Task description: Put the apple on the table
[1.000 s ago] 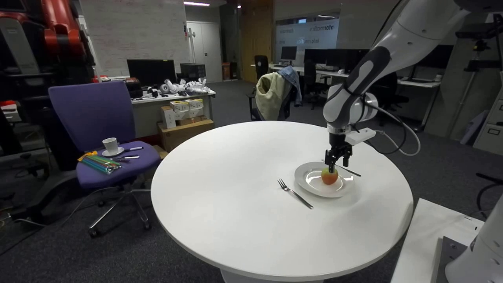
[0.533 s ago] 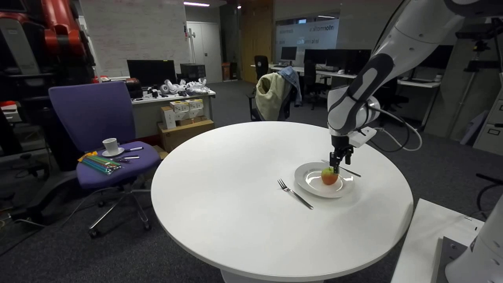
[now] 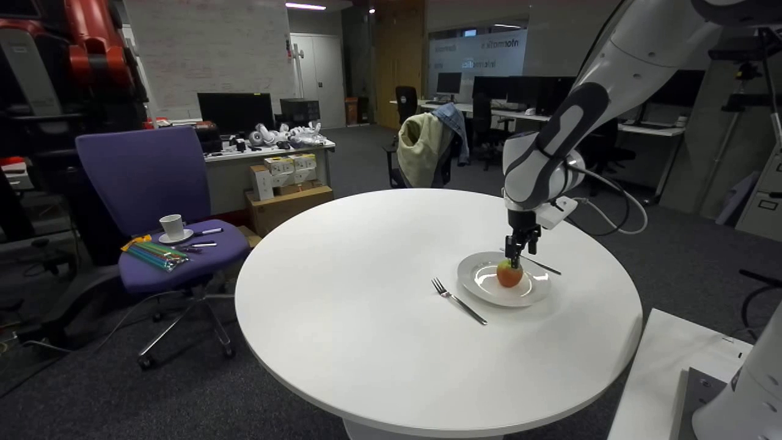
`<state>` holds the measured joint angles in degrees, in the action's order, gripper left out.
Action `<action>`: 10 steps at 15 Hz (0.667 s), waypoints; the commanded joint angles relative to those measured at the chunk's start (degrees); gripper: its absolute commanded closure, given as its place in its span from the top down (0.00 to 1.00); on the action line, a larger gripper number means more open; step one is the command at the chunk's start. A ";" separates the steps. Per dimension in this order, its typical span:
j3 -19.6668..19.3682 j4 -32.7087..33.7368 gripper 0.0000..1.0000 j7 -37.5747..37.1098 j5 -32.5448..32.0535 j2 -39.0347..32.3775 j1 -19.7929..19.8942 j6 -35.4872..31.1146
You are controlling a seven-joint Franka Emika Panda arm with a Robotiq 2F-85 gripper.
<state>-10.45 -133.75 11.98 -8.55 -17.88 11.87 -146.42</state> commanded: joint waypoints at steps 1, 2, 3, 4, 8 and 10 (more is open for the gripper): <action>1.07 1.25 1.00 0.10 2.03 -0.68 0.49 -0.83; 1.29 1.51 1.00 0.11 2.52 -0.94 0.52 -0.81; 1.46 1.73 1.00 0.09 2.95 -1.20 0.53 -0.83; 1.69 2.05 1.00 0.15 3.47 -1.54 0.59 -0.77; 2.65 3.56 1.00 0.47 5.54 -3.05 0.69 -0.62; 3.21 4.38 1.00 0.64 6.50 -3.65 0.73 -0.54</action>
<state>-8.32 -131.23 12.00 -3.87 -19.96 11.95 -146.42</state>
